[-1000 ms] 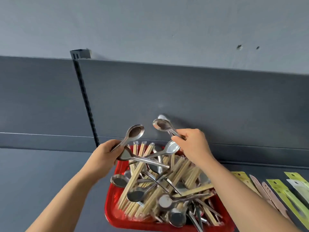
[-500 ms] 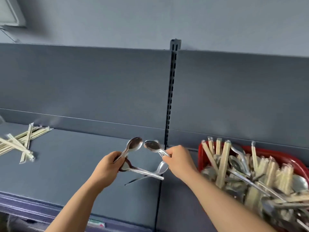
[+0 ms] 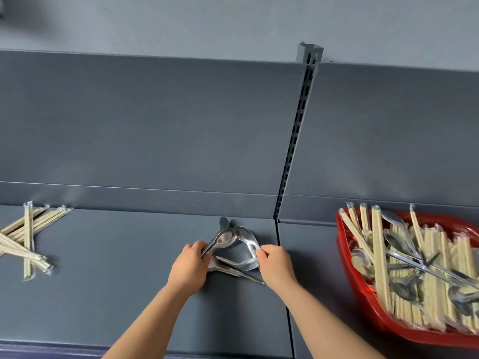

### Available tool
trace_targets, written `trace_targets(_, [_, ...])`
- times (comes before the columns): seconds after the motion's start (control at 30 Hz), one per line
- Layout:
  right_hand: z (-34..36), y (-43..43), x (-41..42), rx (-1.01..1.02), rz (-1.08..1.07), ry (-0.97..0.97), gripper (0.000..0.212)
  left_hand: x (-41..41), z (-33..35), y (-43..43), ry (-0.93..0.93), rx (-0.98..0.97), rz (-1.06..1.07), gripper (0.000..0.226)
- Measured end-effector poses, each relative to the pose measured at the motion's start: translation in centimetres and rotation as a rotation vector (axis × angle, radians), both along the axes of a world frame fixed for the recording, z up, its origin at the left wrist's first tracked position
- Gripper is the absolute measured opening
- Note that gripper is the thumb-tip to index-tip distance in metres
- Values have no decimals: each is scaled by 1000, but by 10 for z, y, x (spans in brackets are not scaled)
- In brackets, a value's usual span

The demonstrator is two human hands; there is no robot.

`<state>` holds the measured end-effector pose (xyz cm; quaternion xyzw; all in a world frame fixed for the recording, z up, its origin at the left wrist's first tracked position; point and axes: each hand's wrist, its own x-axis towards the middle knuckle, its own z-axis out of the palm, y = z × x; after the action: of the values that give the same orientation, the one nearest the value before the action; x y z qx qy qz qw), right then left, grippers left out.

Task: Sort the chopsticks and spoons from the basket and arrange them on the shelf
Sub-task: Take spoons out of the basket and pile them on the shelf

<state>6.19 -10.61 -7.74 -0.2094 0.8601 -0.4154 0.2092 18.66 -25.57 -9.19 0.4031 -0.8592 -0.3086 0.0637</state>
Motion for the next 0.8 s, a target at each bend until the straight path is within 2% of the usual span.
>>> trace_targets(0.23, [-5, -7, 7, 41, -43, 32, 42, 8, -12, 1, 28, -105, 68, 30])
trace_targets(0.33, [-5, -7, 11, 22, -54, 28, 30, 11, -12, 4, 38, -123, 73, 34])
trace_targets(0.43, [-4, -1, 11, 22, -15, 1, 30, 13, -6, 9, 58, -153, 62, 37])
trace_targets(0.5, [2, 6, 9, 13, -10, -53, 19, 13, 2, 11, 85, -209, 63, 38])
trace_targets(0.6, [20, 28, 0, 9, -60, -27, 43, 8, 20, 17, 163, -257, 26, 31])
trace_targets(0.8, [69, 116, -28, -127, -224, 79, 37, -37, 66, 69, 392, -122, -168, 16])
